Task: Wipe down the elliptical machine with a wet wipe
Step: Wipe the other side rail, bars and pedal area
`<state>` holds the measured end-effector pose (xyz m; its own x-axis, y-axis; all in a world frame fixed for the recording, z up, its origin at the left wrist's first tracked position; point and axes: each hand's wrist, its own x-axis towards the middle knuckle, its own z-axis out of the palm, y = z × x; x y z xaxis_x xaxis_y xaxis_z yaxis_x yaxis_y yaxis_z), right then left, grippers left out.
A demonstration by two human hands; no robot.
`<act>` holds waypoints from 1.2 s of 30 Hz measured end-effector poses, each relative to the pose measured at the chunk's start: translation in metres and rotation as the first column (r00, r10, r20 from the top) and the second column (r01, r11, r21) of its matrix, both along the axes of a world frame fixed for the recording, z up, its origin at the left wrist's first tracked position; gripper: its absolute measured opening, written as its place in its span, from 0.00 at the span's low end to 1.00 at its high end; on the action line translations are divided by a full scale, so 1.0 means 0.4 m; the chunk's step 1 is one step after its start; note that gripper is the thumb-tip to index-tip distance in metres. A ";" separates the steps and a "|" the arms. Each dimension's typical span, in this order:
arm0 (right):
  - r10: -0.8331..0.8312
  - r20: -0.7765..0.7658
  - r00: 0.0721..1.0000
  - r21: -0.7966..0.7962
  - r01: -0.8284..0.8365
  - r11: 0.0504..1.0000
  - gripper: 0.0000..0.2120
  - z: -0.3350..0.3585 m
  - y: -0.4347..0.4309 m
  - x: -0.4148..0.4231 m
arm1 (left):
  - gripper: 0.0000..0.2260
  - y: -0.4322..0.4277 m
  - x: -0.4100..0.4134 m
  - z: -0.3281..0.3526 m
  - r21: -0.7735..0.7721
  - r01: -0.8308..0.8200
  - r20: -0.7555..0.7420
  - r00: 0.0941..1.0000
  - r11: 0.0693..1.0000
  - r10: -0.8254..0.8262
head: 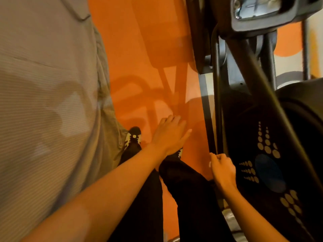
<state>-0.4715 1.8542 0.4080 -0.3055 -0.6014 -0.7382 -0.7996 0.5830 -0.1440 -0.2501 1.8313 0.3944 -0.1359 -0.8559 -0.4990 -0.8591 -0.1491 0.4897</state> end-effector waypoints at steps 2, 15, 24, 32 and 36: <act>-0.094 0.007 0.996 -0.014 0.094 0.995 0.17 0.006 -0.023 0.004 | 0.22 -0.070 -0.007 0.001 -0.028 0.105 -0.012 0.994 0.994 -0.106; -0.630 0.037 0.776 -0.309 0.608 0.731 0.17 -0.035 -0.125 0.203 | 0.25 -0.291 0.043 -0.002 -0.195 0.655 -0.075 0.732 0.730 -0.677; -0.781 0.016 0.624 -0.544 0.661 0.517 0.12 -0.001 -0.025 0.055 | 0.21 -0.413 -0.222 -0.071 -0.534 0.733 -0.028 0.483 0.422 -0.875; -0.756 -0.095 0.648 -0.776 0.427 0.464 0.12 -0.054 0.002 -0.055 | 0.21 -0.484 -0.542 -0.076 -0.897 0.370 0.279 0.046 -0.243 -0.959; -0.813 -0.063 0.579 -0.888 0.340 0.310 0.18 -0.118 -0.016 -0.118 | 0.25 -0.473 -0.697 -0.081 -0.889 0.174 0.421 -0.058 -0.424 -0.905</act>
